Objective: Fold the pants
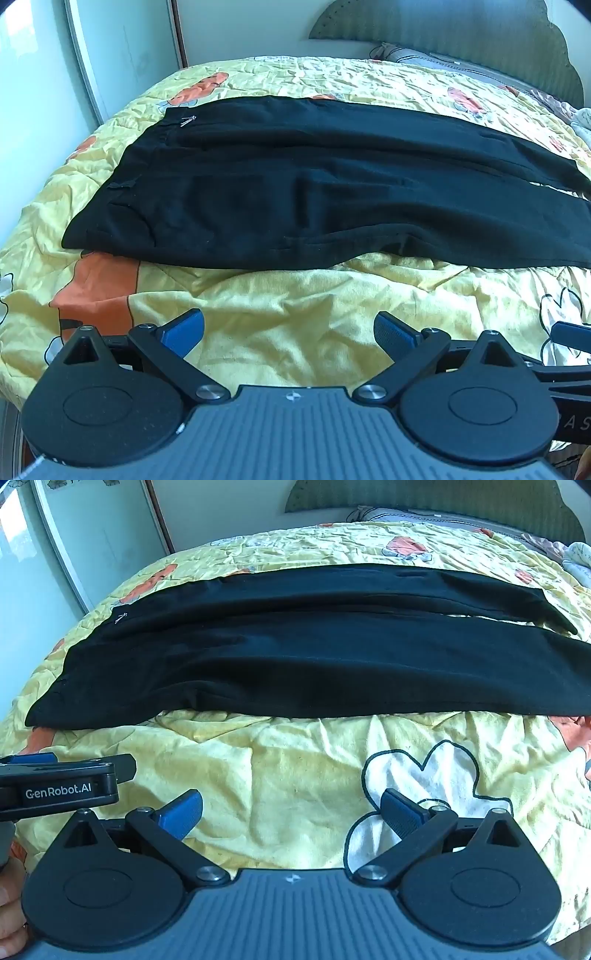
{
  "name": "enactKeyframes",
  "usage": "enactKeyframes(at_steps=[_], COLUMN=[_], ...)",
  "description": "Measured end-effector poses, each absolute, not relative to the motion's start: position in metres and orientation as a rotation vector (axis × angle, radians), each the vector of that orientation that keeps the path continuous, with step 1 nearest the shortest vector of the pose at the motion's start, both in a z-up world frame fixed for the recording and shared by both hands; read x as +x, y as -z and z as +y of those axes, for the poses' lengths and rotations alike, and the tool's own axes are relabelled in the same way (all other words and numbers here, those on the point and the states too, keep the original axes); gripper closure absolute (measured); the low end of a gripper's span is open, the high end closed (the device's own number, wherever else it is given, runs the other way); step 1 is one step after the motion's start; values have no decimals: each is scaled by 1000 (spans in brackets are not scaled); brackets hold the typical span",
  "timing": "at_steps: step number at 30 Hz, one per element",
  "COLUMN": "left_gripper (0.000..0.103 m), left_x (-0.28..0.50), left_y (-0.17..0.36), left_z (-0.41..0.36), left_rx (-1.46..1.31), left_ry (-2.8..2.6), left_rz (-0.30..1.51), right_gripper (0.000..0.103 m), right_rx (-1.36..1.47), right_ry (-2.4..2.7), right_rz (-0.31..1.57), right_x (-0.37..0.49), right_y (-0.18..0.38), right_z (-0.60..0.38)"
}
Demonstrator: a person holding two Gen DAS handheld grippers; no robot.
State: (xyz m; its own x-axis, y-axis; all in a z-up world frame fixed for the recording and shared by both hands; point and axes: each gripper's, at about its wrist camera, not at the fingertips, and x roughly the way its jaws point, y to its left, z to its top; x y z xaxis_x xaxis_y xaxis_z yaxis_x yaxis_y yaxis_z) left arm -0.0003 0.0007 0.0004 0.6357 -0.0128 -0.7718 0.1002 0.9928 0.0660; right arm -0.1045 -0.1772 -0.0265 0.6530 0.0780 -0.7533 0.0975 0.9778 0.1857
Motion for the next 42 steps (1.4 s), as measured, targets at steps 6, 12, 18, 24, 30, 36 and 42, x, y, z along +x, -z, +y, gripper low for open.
enactKeyframes(at_steps=[6, 12, 18, 24, 30, 36, 42], left_gripper=[3, 3, 3, 3, 3, 3, 3], left_x=[0, 0, -1, 0, 1, 3, 2], left_y=[-1, 0, 0, 0, 1, 2, 3], left_z=[0, -1, -2, -1, 0, -1, -2], left_rx=[115, 131, 145, 143, 144, 153, 152], left_ry=[59, 59, 51, 53, 49, 38, 39], left_rz=[884, 874, 872, 873, 879, 891, 888], right_gripper=[0, 0, 0, 0, 0, 0, 0], right_rx=[220, 222, 234, 234, 239, 236, 237], right_ry=[13, 8, 3, 5, 4, 5, 5], right_rz=[868, 865, 858, 853, 851, 851, 850], right_x=[-101, -99, -101, -101, -102, -102, -102], right_y=[27, 27, 29, 29, 29, 29, 29], right_z=[-175, -175, -176, -175, -176, -175, -175])
